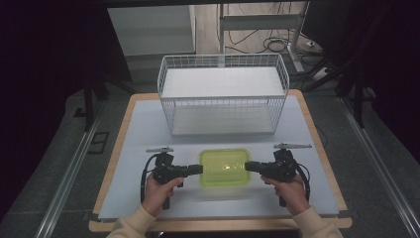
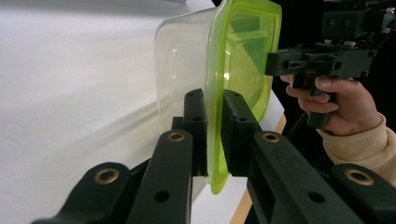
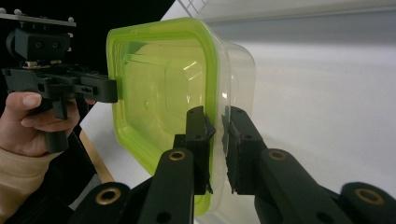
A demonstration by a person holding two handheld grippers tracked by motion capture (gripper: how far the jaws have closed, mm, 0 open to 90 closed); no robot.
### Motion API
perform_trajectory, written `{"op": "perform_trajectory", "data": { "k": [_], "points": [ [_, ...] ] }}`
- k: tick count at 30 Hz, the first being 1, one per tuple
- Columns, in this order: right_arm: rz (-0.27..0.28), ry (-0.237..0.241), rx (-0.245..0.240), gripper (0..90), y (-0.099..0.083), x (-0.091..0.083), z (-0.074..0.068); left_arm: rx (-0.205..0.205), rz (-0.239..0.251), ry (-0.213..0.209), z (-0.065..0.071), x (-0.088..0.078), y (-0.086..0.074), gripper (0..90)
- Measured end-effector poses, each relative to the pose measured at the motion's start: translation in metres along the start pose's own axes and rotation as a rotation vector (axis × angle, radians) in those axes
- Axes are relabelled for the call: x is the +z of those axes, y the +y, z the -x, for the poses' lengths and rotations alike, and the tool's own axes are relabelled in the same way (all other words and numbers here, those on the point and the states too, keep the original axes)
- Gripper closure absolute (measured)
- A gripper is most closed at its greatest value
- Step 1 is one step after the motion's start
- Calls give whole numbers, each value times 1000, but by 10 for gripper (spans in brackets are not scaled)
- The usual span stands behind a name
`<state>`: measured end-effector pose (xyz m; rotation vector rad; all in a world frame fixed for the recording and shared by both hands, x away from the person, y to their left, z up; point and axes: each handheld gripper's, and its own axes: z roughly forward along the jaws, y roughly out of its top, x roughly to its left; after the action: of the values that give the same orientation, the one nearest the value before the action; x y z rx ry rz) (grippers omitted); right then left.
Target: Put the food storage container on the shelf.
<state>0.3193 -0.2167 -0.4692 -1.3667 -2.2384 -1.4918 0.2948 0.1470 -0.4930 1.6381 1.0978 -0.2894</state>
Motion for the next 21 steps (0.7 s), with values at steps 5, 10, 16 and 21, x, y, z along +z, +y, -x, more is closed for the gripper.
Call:
{"op": "perform_trajectory", "data": {
  "k": [5,10,16,21],
  "points": [
    [12,0,-14,808,3,0,-3,9,2,-1,1,-3,3,820],
    [26,6,-39,808,9,-2,-9,32,19,1,7,-10,8,820],
    [49,9,-68,808,18,-8,-16,59,41,3,14,-15,17,820],
    [65,6,-87,807,27,-9,-19,68,49,10,16,-17,25,820]
  ]
}}
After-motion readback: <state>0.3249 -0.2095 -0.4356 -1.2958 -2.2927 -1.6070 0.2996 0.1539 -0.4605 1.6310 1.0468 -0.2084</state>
